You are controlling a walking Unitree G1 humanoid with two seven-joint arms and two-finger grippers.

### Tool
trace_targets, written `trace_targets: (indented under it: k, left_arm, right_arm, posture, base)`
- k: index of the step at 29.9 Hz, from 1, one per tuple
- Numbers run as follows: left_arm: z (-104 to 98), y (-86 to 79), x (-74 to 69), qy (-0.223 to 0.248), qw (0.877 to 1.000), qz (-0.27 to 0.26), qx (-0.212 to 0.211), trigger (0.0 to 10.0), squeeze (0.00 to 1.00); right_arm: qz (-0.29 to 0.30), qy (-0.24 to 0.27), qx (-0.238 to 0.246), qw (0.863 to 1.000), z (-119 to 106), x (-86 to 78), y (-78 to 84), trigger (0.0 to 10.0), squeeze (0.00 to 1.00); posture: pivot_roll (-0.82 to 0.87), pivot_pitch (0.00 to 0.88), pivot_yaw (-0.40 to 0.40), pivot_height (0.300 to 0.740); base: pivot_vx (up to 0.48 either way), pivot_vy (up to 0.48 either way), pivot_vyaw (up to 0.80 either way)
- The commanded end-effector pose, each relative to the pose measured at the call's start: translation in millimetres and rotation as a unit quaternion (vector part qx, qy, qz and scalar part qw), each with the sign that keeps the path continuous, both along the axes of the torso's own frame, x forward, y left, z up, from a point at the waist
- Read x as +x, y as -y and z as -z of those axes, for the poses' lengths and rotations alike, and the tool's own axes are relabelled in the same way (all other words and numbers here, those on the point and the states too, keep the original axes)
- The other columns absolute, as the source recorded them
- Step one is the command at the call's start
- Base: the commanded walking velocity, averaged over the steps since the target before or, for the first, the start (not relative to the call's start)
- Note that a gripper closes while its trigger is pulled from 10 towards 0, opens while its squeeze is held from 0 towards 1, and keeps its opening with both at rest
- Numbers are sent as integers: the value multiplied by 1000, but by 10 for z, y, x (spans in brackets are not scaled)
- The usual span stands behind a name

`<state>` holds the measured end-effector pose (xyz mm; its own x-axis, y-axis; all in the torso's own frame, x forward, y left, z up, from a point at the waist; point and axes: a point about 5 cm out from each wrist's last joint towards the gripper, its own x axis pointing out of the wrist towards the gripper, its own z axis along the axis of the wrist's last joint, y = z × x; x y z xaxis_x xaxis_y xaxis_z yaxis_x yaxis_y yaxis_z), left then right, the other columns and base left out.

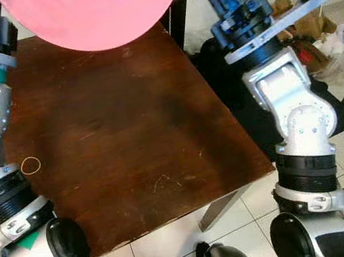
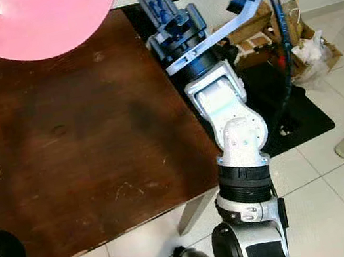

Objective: Setting the table

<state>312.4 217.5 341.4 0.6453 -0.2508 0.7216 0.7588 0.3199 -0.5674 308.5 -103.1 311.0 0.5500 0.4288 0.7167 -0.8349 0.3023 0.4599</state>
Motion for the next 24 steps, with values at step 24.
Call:
trace_targets:
  k: [24]
  left_arm:
    - [97,316,75,-11,997,73,-16,10000,0]
  right_arm:
    - [-33,27,-8,999,-74,-98,-176,10000,0]
  posture:
    - [69,34,6,740]
  base:
    - [0,0,0]
